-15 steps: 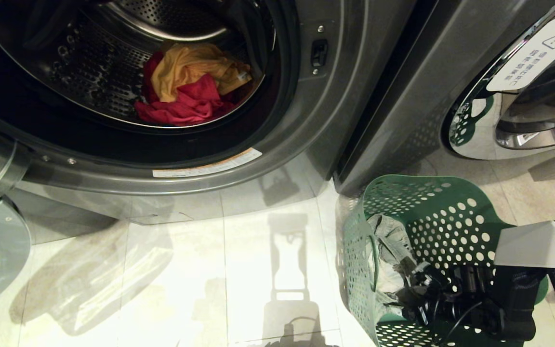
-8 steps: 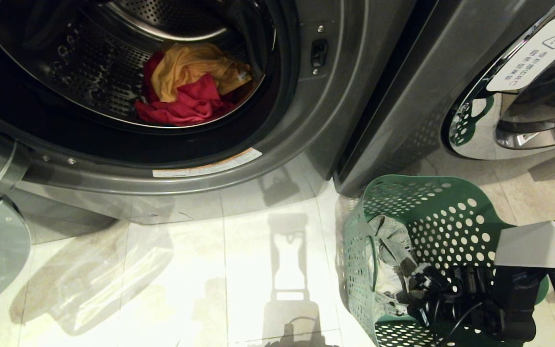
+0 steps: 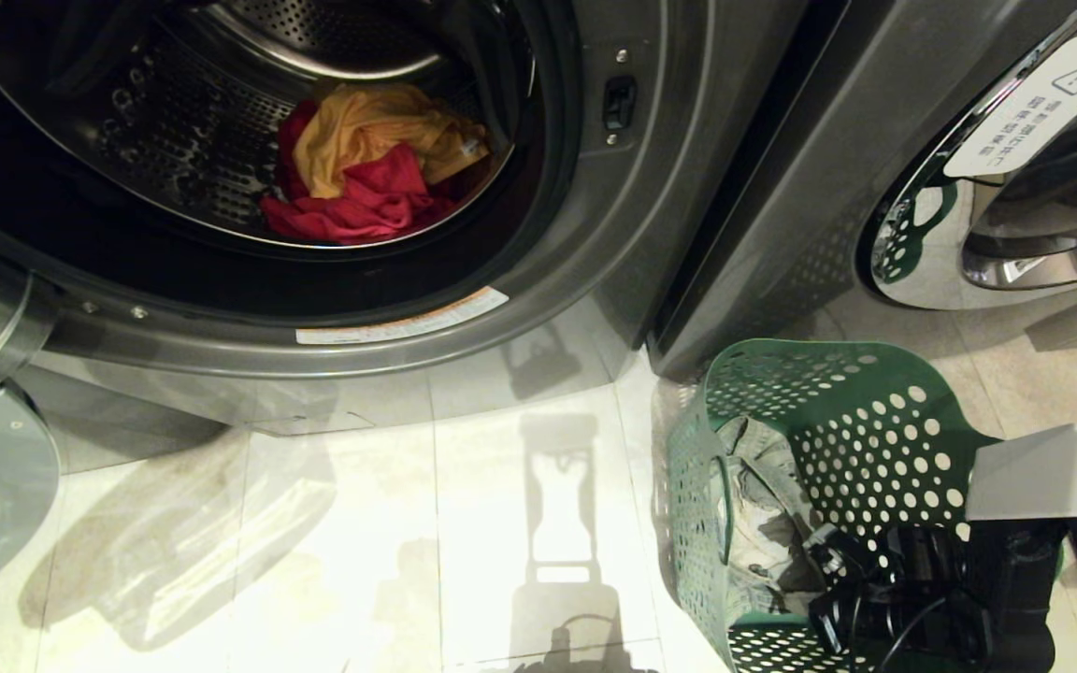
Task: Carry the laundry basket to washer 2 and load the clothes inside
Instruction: Place the clothes into the washing machine
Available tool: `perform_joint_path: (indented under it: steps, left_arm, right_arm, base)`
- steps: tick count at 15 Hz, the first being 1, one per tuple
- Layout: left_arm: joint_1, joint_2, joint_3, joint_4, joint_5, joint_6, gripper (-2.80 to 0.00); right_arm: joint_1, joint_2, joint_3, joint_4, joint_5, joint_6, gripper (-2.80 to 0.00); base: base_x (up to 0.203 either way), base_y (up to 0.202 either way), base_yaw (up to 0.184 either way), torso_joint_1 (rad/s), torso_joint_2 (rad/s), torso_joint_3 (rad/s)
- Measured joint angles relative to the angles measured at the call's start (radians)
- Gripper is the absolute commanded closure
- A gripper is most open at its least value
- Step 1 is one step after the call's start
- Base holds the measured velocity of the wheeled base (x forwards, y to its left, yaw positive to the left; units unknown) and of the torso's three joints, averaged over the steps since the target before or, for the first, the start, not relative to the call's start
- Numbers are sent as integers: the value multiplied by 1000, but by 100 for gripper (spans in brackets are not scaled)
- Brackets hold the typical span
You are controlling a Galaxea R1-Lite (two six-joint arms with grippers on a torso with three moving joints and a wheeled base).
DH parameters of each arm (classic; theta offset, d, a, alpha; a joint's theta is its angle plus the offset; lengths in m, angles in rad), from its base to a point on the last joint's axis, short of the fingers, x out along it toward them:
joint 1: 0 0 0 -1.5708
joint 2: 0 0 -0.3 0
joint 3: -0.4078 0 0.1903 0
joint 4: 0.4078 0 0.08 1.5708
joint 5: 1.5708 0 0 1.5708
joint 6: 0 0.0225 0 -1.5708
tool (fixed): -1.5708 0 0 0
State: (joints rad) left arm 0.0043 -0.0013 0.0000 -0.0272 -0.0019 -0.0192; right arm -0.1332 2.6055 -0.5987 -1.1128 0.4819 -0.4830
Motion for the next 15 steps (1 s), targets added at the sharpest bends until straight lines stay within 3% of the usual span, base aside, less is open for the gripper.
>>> perform_joint_path:
  steps: [9, 15]
  left_arm:
    - [0, 0, 0, 0, 0, 0, 0]
    - [0, 0, 0, 0, 0, 0, 0]
  right_arm:
    - [-4, -19, -83, -7, 23, 42, 0]
    - [-9, 18, -223, -4, -82, 63, 0]
  base:
    - [0, 0, 0, 0, 0, 0]
    - [0, 0, 0, 0, 0, 0]
